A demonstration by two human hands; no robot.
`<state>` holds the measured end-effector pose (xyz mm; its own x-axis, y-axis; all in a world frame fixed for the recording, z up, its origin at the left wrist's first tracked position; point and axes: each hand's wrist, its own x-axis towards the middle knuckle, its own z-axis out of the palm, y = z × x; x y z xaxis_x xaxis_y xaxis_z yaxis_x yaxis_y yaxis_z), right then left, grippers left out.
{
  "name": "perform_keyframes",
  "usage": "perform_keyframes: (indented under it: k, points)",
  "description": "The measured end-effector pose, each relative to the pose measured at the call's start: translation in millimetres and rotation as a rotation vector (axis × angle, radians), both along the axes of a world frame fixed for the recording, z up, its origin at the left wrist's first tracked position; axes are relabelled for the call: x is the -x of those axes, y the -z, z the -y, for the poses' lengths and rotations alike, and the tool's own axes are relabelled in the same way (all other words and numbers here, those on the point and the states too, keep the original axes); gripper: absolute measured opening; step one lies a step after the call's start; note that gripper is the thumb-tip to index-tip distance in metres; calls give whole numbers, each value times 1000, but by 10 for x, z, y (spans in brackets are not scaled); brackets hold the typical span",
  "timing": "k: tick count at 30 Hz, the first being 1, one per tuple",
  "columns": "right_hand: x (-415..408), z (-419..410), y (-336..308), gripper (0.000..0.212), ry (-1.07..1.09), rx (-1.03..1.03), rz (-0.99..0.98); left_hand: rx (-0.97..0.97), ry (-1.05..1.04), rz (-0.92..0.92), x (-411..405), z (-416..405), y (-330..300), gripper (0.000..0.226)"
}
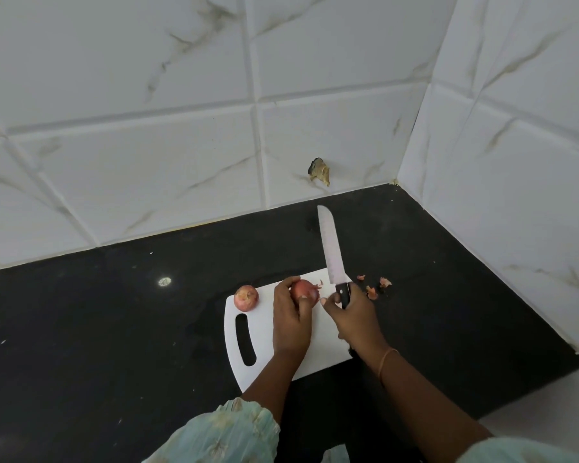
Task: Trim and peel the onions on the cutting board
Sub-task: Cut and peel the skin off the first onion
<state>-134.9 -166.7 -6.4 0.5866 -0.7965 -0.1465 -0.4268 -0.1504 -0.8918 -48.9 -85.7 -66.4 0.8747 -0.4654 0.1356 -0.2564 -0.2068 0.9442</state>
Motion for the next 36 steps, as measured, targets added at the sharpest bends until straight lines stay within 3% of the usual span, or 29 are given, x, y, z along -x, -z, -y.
perform_keyframes:
  k: [9,14,18,25,31,36]
  points:
    - [-208,79,187,18,-12,130,14,-40,23,38,5,0,-16,33]
    - [-311,179,254,37,42,90,31,-81,43,52,-17,9,-26,35]
    - [-367,253,177,21,27,83,43,-109,77,56,-30,-5,-27,42]
    - [-416,492,189,19,176,127,-39,-95,84,-24,-32,-52,-40,35]
    - [-117,677,157,15,338,144,15,-49,80,32,-44,-48,-19,24]
    - [2,637,194,8,307,194,-80,-34,73,40,-46,-46,2,25]
